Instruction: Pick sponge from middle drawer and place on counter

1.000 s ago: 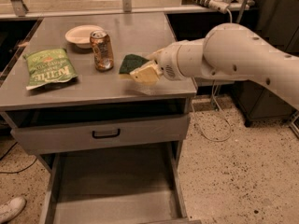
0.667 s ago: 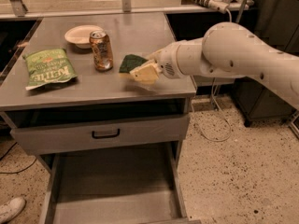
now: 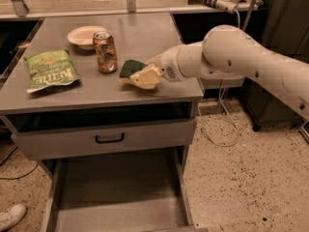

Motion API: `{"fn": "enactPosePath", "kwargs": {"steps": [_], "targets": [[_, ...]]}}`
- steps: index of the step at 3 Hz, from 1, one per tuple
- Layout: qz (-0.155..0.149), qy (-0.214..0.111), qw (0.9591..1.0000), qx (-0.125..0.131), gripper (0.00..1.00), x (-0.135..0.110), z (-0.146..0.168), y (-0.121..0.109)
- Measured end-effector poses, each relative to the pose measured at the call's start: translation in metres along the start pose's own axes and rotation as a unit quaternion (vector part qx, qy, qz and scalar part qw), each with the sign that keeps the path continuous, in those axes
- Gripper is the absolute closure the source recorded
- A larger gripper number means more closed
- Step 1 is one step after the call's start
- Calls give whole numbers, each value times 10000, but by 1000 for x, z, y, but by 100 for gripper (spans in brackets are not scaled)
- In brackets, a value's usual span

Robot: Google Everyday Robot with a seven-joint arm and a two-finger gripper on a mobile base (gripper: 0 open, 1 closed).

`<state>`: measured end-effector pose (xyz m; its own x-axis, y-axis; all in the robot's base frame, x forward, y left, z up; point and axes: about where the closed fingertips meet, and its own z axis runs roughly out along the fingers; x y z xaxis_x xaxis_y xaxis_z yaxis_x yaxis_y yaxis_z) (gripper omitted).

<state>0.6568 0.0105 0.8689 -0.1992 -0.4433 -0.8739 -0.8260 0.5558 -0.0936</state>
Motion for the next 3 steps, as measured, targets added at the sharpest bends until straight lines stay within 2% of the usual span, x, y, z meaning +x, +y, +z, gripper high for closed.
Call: {"fn": "enactPosePath", "kwargs": {"steps": [2, 3], "targets": [[106, 134, 9997, -171, 100, 15, 13, -3], [106, 134, 9997, -172, 81, 15, 13, -3]]}}
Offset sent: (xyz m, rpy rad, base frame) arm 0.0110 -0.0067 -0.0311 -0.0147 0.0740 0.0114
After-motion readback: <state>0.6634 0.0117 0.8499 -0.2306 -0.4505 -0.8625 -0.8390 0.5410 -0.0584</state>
